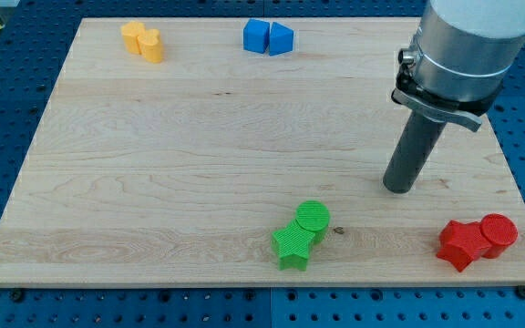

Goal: Move your arm above the green circle

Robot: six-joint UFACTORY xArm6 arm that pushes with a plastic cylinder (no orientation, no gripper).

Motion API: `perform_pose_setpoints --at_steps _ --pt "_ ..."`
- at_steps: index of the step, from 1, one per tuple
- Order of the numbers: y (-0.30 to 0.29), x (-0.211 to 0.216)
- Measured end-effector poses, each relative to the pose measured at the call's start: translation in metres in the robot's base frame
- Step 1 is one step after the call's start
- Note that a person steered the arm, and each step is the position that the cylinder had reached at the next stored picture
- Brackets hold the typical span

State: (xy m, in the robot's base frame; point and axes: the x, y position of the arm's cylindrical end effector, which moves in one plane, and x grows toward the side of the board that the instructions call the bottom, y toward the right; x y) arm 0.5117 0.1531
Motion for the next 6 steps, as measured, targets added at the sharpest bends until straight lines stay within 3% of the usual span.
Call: perform_pose_setpoints --at_steps 2,4,6 --pt "-0.012 -0.002" --pt "-0.072 -0.007" --pt "-0.101 -0.039"
